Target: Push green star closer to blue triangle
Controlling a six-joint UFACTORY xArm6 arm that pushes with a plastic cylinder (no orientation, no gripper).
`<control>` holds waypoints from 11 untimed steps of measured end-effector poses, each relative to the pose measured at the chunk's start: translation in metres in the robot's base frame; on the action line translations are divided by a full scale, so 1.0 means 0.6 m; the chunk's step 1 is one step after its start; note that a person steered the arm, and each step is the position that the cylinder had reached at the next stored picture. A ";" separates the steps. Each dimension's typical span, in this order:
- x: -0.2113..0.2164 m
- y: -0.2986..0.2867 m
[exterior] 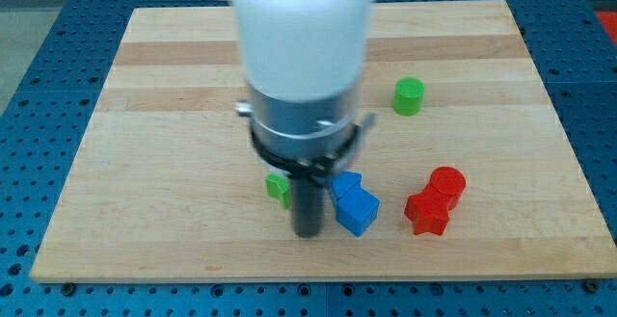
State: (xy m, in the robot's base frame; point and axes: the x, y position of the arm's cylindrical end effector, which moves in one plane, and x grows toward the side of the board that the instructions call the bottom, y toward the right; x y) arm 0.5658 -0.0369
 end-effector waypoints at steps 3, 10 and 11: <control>-0.136 -0.069; -0.192 0.012; -0.147 0.057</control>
